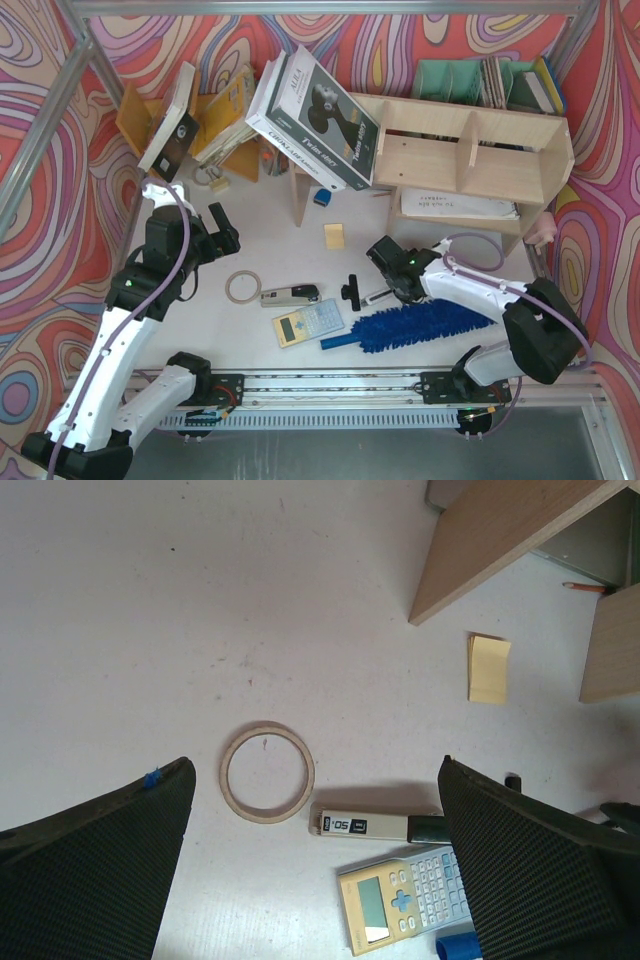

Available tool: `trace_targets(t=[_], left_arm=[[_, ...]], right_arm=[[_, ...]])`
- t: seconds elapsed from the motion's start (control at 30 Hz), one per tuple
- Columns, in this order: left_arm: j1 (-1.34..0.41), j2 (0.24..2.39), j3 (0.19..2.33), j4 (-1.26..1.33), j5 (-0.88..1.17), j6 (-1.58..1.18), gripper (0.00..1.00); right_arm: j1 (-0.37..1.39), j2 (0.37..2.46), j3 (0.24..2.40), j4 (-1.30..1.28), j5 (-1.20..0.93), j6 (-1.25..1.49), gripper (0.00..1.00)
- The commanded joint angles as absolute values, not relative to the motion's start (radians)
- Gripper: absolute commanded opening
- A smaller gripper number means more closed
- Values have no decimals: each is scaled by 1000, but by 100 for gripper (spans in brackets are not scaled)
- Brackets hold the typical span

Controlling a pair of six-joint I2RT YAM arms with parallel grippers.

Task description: Dust the bookshelf with a duster

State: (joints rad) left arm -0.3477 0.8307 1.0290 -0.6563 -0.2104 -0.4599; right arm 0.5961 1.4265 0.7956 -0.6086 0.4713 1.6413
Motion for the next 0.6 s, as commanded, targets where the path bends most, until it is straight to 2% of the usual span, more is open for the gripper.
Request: trace_targets(t=[0.0,0.1,0.33,0.57], left_arm=[[-341,833,1020,-663,-206,-460,98],[-342,834,1020,-662,-203,-460,99],[-342,830,1023,-664,-192,-460,98],[-342,812,1022,-663,-185,-462,98]], right_arm=[[591,1391,775,-615,506,1638,61],[591,1369,787,-656,508,1639,74],[614,1270,770,-758,466,1680,77],[707,1220,800,-993,482,1830,83]])
